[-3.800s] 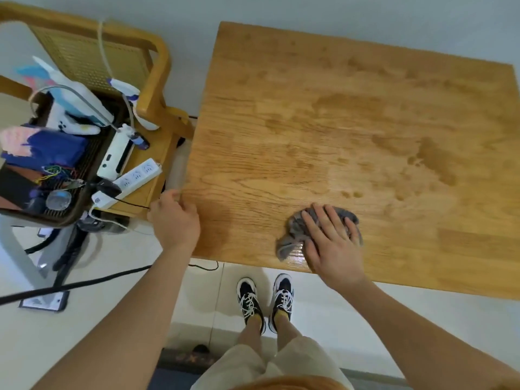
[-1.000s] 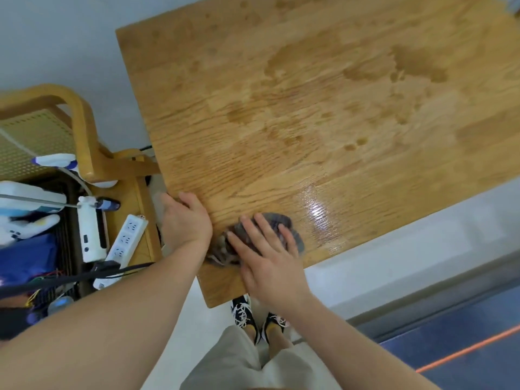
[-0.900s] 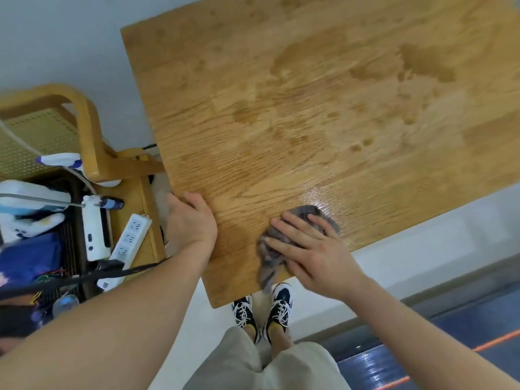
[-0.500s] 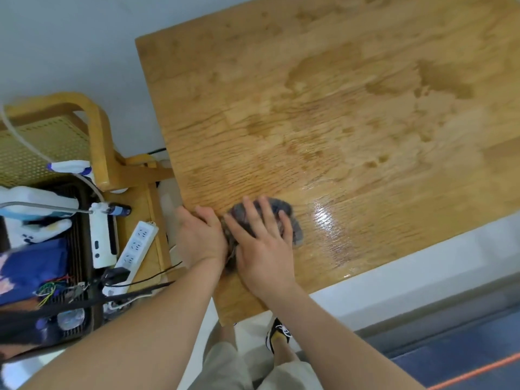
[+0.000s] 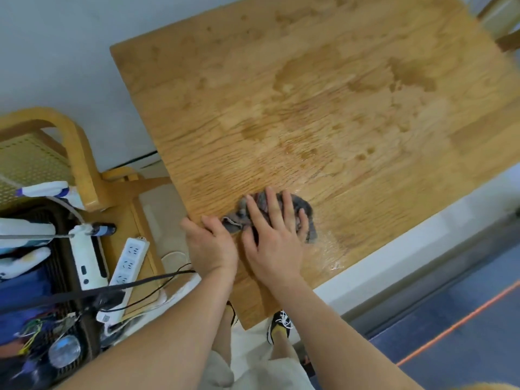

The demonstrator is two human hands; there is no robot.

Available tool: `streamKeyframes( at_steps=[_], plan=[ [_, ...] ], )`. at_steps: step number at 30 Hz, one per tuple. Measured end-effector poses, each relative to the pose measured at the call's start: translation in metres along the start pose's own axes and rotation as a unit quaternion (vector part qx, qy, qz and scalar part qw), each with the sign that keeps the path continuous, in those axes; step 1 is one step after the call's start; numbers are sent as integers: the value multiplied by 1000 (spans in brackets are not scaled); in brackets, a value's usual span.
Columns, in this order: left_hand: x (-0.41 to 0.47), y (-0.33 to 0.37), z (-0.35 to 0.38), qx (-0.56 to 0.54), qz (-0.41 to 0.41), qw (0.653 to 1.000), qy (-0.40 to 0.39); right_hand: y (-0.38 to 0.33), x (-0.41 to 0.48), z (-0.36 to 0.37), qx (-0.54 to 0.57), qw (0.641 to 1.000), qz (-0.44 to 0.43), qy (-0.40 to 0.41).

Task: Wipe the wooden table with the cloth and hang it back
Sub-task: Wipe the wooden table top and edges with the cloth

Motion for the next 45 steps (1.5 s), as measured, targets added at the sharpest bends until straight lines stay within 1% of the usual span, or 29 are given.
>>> streamKeyframes(
  at_steps=[3, 5, 6, 7, 9, 10, 11, 12, 13, 15, 17, 18, 19, 20, 21, 22, 23, 24, 25, 26, 27, 29, 31, 33, 35, 37, 39, 41, 45],
  plan=[
    [4, -4, 1, -111, -42, 992, -46, 8, -3, -1, -19, 998, -45, -36],
    [11, 1, -1, -158, -75, 982, -78, 29, -5, -10, -59, 995, -72, -43],
    [18, 6, -1, -159, -82, 979, -98, 49, -4, -16, -69, 996, -43, -35],
    [27, 13, -1, -151, -84, 978, -115, 71, -1, -25, -60, 998, 20, -24],
    [44, 27, 1, -136, -92, 975, -147, 106, 4, -38, -8, 981, 194, 23],
    [50, 33, 2, -134, -99, 972, -166, 107, 7, -39, 16, 963, 266, 49],
    [54, 38, 1, -128, -100, 969, -184, 95, 11, -33, 37, 948, 311, 61],
    [55, 43, -2, -111, -85, 970, -197, 70, 15, -25, 48, 947, 313, 58],
    [55, 47, -8, -79, -52, 975, -203, 37, 17, -15, 48, 960, 271, 46],
    [52, 56, -22, 4, 61, 982, -179, -29, 9, 7, 18, 991, 134, 25],
    [38, 70, -36, 81, 204, 967, -131, -61, -7, 23, -14, 1000, 27, -8],
    [27, 78, -37, 112, 283, 944, -127, -62, -11, 25, -21, 1000, -8, -20],
    [14, 83, -32, 137, 357, 912, -147, -55, -17, 24, -27, 999, -36, -30],
    [-1, 85, -23, 157, 416, 875, -192, -42, -24, 21, -34, 997, -52, -36],
    [-17, 82, -11, 175, 455, 836, -253, -24, -33, 18, -39, 997, -53, -35],
    [-33, 75, 1, 195, 479, 796, -313, 1, -43, 12, -44, 998, -34, -25],
    [-49, 66, 11, 222, 507, 756, -351, 28, -54, 5, -45, 999, 2, -13],
    [-64, 55, 19, 258, 539, 717, -359, 56, -62, -4, -41, 998, 47, -9],
    [-75, 46, 26, 301, 567, 685, -346, 80, -66, -11, -40, 995, 89, -7],
    [-83, 40, 31, 343, 576, 664, -330, 98, -64, -17, -40, 991, 124, -6],
    [-85, 36, 36, 371, 571, 659, -320, 109, -58, -22, -39, 987, 153, -3],
    [-83, 35, 40, 376, 553, 675, -313, 113, -43, -26, -15, 978, 205, 17],
    [-75, 40, 36, 339, 516, 718, -322, 100, -43, -21, 17, 972, 233, 27],
    [-66, 47, 29, 300, 485, 761, -307, 69, -60, -8, 14, 982, 189, 17],
    [-63, 51, 27, 305, 474, 769, -302, 33, -82, 5, -4, 995, 104, -10],
    [-60, 55, 25, 306, 457, 777, -305, 14, -93, 11, -16, 998, 37, -39],
    [-53, 59, 18, 296, 434, 802, -285, 20, -89, 7, -47, 997, -11, -57],
    [-39, 57, 6, 275, 398, 838, -251, 42, -80, -4, -90, 992, -45, -74],
    [-6, 55, -21, 212, 346, 899, -162, 85, -62, -23, -96, 993, -34, -63]
  ],
)
Point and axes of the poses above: each hand's wrist, its own x-axis towards the middle knuckle, its own z-axis out of the palm, y = z × x, the point moved 6 cm from there along x, towards the middle knuckle, and after that the axes turned 5 degrees about -y, right-handed, at the moved point
